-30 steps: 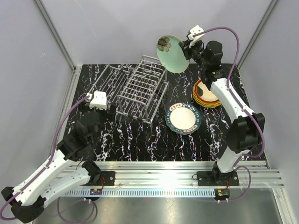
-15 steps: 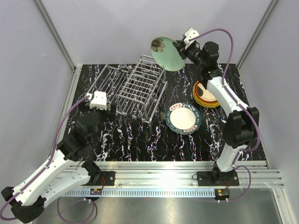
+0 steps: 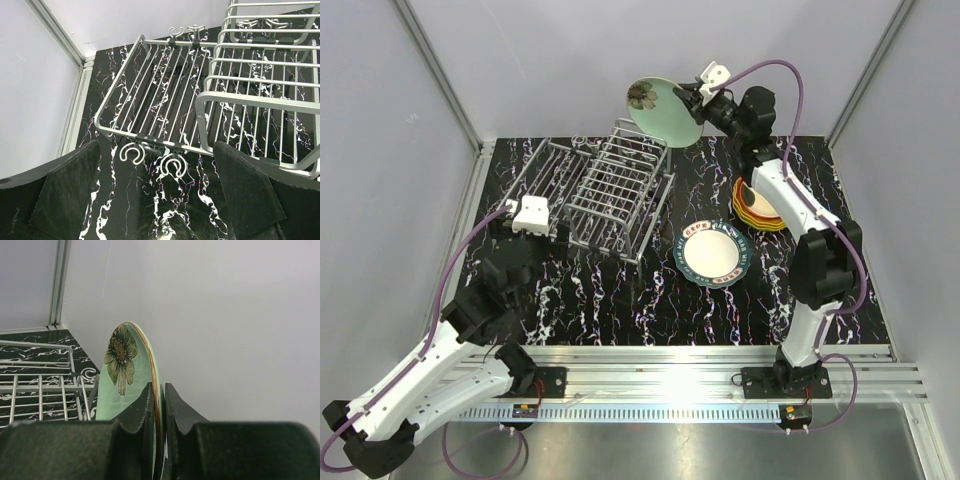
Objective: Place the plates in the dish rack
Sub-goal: Insert the plate into the dish rack
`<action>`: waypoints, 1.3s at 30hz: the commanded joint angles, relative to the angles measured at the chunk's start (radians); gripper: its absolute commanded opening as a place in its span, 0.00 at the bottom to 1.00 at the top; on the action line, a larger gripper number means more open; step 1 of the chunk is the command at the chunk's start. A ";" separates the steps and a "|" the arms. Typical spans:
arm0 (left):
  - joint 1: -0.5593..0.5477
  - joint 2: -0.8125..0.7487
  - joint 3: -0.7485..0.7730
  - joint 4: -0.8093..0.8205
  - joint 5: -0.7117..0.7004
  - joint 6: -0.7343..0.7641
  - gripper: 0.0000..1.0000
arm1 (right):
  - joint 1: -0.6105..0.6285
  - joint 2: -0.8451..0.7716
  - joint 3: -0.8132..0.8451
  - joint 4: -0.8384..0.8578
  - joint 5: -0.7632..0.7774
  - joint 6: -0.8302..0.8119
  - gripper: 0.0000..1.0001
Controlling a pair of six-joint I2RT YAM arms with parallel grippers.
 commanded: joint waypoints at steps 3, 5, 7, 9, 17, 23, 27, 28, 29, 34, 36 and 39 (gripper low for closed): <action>0.004 -0.010 -0.010 0.059 0.017 -0.005 0.99 | 0.037 0.027 0.091 0.096 -0.064 0.024 0.08; 0.004 -0.009 -0.013 0.059 0.017 -0.003 0.99 | 0.041 0.041 0.105 0.099 -0.065 0.024 0.08; 0.004 -0.009 -0.012 0.059 0.016 -0.003 0.99 | 0.046 0.064 0.130 0.092 -0.067 0.024 0.08; 0.004 -0.010 -0.013 0.061 0.017 -0.003 0.99 | 0.049 0.081 0.146 0.091 -0.065 0.028 0.08; 0.004 -0.014 -0.013 0.062 0.025 -0.003 0.99 | 0.072 0.117 0.156 0.095 -0.059 0.036 0.08; 0.005 -0.012 -0.013 0.061 0.029 -0.003 0.99 | 0.084 0.140 0.160 0.113 -0.039 0.051 0.09; 0.005 -0.012 -0.013 0.062 0.029 -0.003 0.99 | 0.087 0.148 0.162 0.124 -0.016 0.064 0.16; 0.005 -0.012 -0.015 0.061 0.031 -0.003 0.99 | 0.087 0.150 0.162 0.125 -0.012 0.068 0.18; 0.005 -0.012 -0.013 0.062 0.031 -0.002 0.99 | 0.087 0.150 0.163 0.125 -0.002 0.068 0.23; 0.005 -0.009 -0.013 0.061 0.032 -0.002 0.99 | 0.087 0.151 0.173 0.116 0.034 0.067 0.28; 0.004 -0.007 -0.015 0.061 0.034 -0.002 0.99 | 0.087 0.153 0.177 0.108 0.047 0.064 0.33; 0.007 -0.006 -0.013 0.061 0.035 -0.002 0.99 | 0.087 0.156 0.182 0.107 0.057 0.065 0.38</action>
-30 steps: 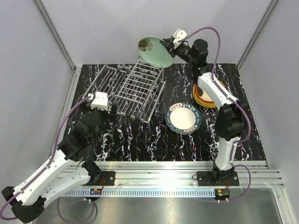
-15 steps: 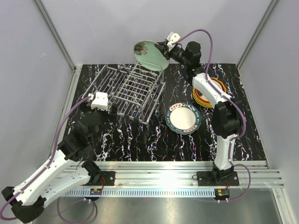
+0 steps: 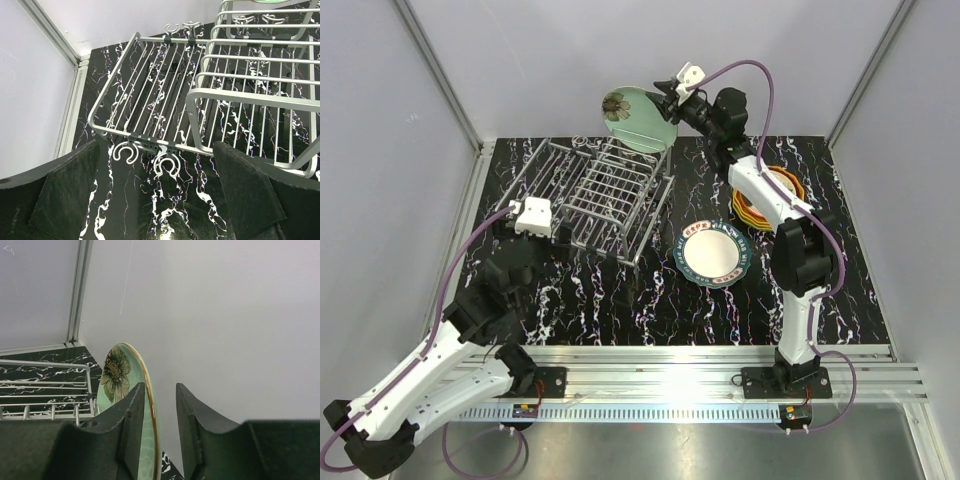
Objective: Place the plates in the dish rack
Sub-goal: Insert the plate into the dish rack
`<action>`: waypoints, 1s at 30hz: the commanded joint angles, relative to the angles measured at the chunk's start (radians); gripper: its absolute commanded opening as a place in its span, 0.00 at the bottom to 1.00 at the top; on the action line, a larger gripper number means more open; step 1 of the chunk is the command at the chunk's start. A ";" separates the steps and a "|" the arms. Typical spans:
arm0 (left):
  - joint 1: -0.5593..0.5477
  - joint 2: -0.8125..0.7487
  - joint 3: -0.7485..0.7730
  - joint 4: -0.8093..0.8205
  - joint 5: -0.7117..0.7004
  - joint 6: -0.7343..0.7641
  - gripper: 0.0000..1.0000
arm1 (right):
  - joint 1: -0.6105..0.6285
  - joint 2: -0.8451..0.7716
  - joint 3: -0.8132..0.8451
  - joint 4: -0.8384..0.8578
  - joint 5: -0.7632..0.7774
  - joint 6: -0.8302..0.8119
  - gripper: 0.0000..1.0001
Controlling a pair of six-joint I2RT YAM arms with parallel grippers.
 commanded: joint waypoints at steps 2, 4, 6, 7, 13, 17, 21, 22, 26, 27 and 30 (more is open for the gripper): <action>0.009 -0.002 0.001 0.060 0.017 -0.002 0.99 | 0.007 -0.002 0.052 0.046 0.044 0.008 0.41; 0.007 0.000 0.001 0.059 0.020 -0.003 0.99 | 0.007 -0.002 0.055 0.043 0.047 0.014 0.47; 0.012 0.001 0.000 0.060 0.020 -0.003 0.99 | 0.007 -0.006 0.065 0.032 0.055 0.022 0.52; 0.012 0.001 0.000 0.062 0.018 -0.003 0.99 | 0.008 -0.009 0.070 0.028 0.055 0.025 0.57; 0.013 0.000 0.003 0.060 0.020 -0.005 0.99 | 0.005 -0.080 0.059 0.000 0.034 0.043 0.74; 0.015 -0.003 0.001 0.063 0.020 -0.005 0.99 | 0.007 -0.137 0.036 -0.001 0.023 0.077 0.80; 0.015 -0.009 0.003 0.063 0.018 -0.006 0.99 | 0.007 -0.225 -0.026 0.002 0.058 0.120 0.82; 0.017 -0.011 0.003 0.065 0.017 -0.008 0.99 | 0.007 -0.276 -0.069 -0.001 0.093 0.129 0.82; 0.017 -0.017 0.001 0.065 0.014 -0.011 0.99 | 0.007 -0.435 -0.221 -0.024 0.226 0.204 0.79; 0.017 -0.019 0.003 0.065 0.015 -0.013 0.99 | 0.007 -0.472 -0.259 -0.032 0.253 0.239 0.76; 0.017 -0.019 0.004 0.065 0.015 -0.011 0.99 | 0.007 -0.629 -0.414 -0.099 0.378 0.321 0.70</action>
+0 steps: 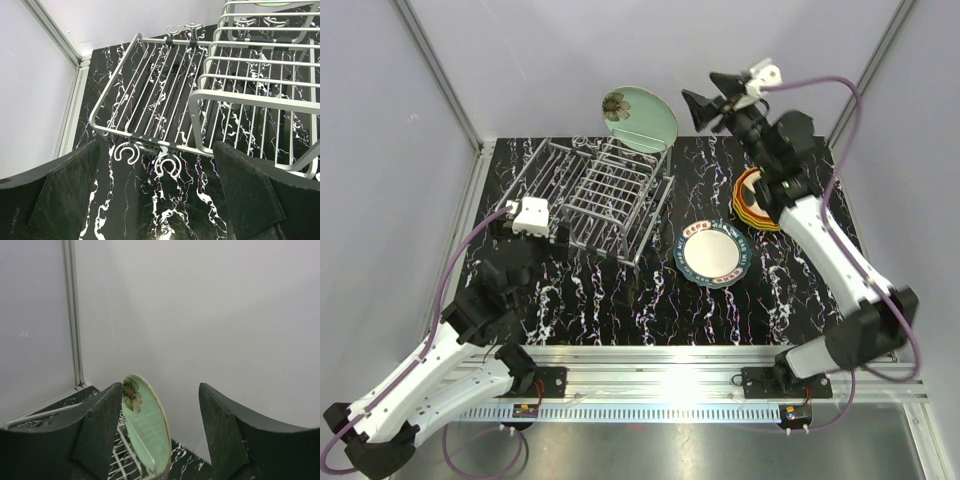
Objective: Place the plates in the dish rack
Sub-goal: Insert the plate into the dish rack, then grab a plate with the right arm
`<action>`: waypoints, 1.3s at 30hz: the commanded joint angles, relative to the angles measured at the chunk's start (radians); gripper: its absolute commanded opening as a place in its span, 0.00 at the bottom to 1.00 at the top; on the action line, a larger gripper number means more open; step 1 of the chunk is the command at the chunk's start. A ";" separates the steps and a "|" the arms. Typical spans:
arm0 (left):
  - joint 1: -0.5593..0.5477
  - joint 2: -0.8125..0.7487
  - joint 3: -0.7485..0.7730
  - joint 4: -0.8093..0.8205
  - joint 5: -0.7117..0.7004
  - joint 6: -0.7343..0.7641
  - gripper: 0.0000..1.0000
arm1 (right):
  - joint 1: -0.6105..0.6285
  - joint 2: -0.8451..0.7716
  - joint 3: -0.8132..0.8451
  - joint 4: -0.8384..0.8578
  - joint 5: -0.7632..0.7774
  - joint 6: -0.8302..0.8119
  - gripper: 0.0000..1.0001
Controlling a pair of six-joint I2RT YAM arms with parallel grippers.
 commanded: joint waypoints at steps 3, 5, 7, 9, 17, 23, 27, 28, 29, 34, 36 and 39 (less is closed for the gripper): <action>0.004 -0.011 0.003 0.062 0.009 -0.018 0.99 | 0.006 -0.285 -0.225 -0.198 0.306 0.241 0.66; 0.004 -0.004 0.008 0.059 0.013 -0.024 0.99 | 0.006 -0.388 -0.308 -0.338 0.428 0.304 0.63; 0.004 0.000 0.009 0.056 0.016 -0.029 0.99 | 0.006 -0.478 -0.381 -0.479 0.521 0.375 0.62; 0.004 0.006 0.014 0.050 0.020 -0.033 0.99 | 0.005 -0.532 -0.461 -0.545 0.570 0.442 0.61; 0.004 0.005 0.026 0.033 0.028 -0.042 0.99 | 0.003 -0.726 -0.726 -0.766 0.755 0.678 0.61; 0.004 0.025 0.026 0.027 0.048 -0.047 0.99 | -0.039 -0.691 -0.872 -0.809 0.704 0.791 0.63; 0.004 0.042 0.032 0.019 0.060 -0.052 0.99 | -0.138 -0.651 -0.950 -0.744 0.582 0.831 0.63; 0.003 0.043 0.035 0.016 0.063 -0.052 0.99 | -0.161 -0.631 -0.960 -0.707 0.521 0.831 0.62; 0.004 0.045 0.034 0.018 0.063 -0.052 0.99 | -0.181 -0.620 -0.969 -0.690 0.493 0.823 0.61; 0.004 0.049 0.032 0.018 0.069 -0.050 0.99 | -0.240 -0.542 -0.977 -0.618 0.402 0.814 0.54; 0.004 0.051 0.032 0.018 0.075 -0.052 0.99 | -0.244 -0.517 -0.978 -0.587 0.376 0.811 0.54; 0.004 0.054 0.034 0.021 0.080 -0.052 0.99 | -0.245 -0.462 -0.964 -0.542 0.330 0.801 0.59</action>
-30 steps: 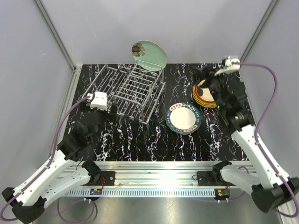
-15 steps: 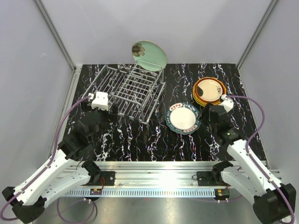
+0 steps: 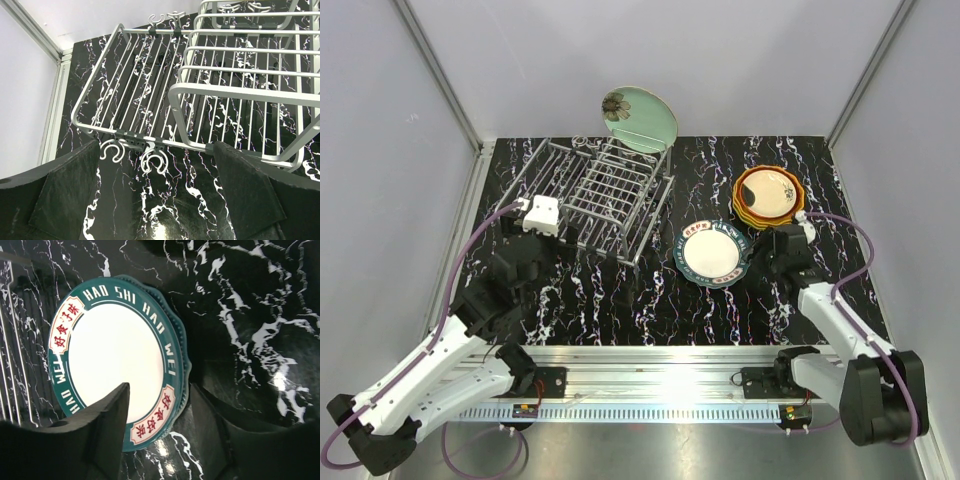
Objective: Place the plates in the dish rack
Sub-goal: Grab a plate with the right arm
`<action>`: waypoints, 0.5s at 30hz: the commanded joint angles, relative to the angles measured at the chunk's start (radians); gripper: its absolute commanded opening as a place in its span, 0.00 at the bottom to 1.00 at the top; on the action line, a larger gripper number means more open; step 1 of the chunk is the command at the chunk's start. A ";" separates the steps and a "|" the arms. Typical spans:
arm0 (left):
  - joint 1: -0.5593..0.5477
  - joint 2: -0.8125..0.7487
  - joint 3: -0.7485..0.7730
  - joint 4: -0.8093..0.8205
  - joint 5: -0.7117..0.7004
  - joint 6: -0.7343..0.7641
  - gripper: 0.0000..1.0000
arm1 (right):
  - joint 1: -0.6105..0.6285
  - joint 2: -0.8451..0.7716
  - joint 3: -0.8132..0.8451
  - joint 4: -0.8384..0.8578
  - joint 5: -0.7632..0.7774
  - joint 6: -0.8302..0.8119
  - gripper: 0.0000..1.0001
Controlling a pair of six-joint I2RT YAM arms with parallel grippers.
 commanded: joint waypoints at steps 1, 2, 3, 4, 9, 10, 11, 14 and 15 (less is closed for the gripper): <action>0.004 0.004 0.035 0.025 0.024 -0.015 0.99 | -0.007 0.058 0.027 0.097 -0.088 -0.005 0.61; 0.004 0.004 0.032 0.025 0.024 -0.015 0.99 | -0.004 0.072 0.030 0.097 -0.088 -0.009 0.63; 0.004 0.006 0.033 0.025 0.029 -0.015 0.99 | -0.006 0.085 0.039 0.094 -0.086 -0.008 0.65; 0.004 0.006 0.035 0.024 0.029 -0.015 0.99 | -0.006 0.107 0.042 0.084 -0.073 -0.008 0.65; 0.004 0.009 0.036 0.022 0.041 -0.015 0.99 | -0.007 0.151 0.046 0.090 -0.048 -0.011 0.58; 0.004 0.009 0.035 0.022 0.041 -0.015 0.99 | -0.006 0.155 0.047 0.091 -0.048 -0.011 0.52; 0.004 0.009 0.036 0.022 0.044 -0.015 0.99 | -0.006 0.160 0.046 0.096 -0.048 -0.012 0.49; 0.002 0.009 0.036 0.022 0.046 -0.015 0.99 | -0.006 0.175 0.047 0.103 -0.046 -0.015 0.43; 0.002 0.009 0.035 0.022 0.047 -0.015 0.99 | -0.007 0.181 0.049 0.103 -0.048 -0.017 0.43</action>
